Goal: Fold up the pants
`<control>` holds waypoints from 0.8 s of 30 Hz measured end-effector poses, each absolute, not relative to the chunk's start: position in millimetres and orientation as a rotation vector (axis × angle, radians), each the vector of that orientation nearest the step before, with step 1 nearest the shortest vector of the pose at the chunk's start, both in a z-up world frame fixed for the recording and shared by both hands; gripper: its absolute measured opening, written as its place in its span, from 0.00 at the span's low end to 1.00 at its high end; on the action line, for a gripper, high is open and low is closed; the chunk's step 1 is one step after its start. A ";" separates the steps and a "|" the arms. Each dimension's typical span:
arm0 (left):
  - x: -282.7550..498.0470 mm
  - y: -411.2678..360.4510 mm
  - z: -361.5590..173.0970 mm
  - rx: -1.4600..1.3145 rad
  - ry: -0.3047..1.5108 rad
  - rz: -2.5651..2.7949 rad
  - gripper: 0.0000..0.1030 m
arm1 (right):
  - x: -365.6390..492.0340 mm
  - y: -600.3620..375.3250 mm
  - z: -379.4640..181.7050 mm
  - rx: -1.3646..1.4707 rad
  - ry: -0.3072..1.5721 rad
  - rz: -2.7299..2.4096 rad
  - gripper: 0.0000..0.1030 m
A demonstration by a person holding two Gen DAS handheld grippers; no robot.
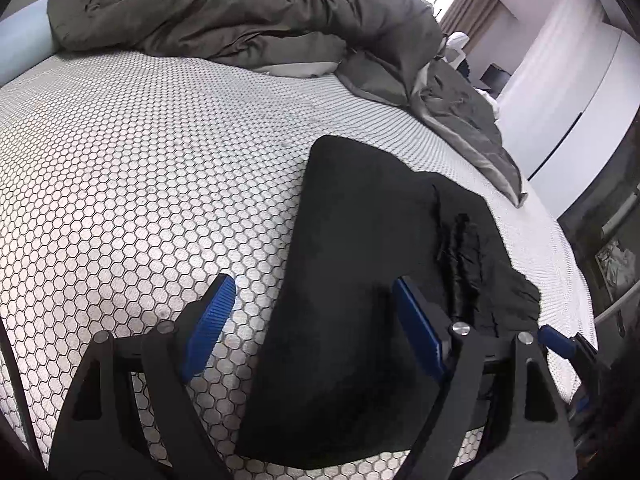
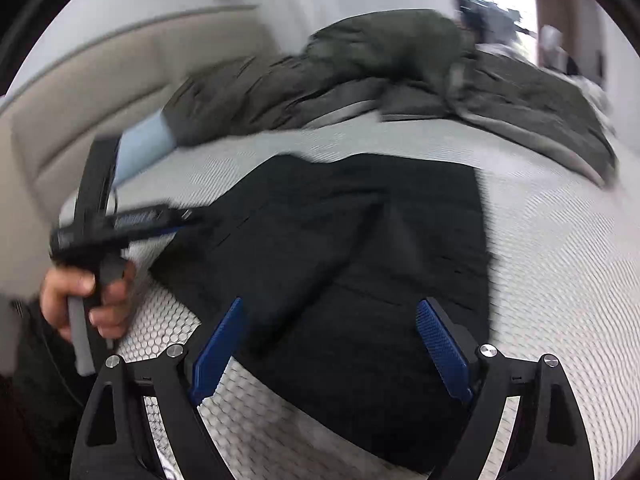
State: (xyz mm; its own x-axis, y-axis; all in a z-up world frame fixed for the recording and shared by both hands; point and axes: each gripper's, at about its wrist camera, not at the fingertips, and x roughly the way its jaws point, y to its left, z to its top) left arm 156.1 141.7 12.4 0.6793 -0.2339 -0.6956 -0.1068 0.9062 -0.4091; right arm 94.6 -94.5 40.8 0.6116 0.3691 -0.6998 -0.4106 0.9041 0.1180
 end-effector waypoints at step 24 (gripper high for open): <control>165.7 121.3 4.2 -0.396 0.864 -0.054 0.77 | 56.1 -199.9 48.9 0.243 0.705 0.175 0.86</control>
State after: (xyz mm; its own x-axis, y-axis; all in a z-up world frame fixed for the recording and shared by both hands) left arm 165.7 121.3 4.2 0.6525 -0.2047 -0.7297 -0.1123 0.9261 -0.3602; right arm 56.1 -199.9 48.9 0.7489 0.2403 -0.6176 -0.0771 0.9572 0.2789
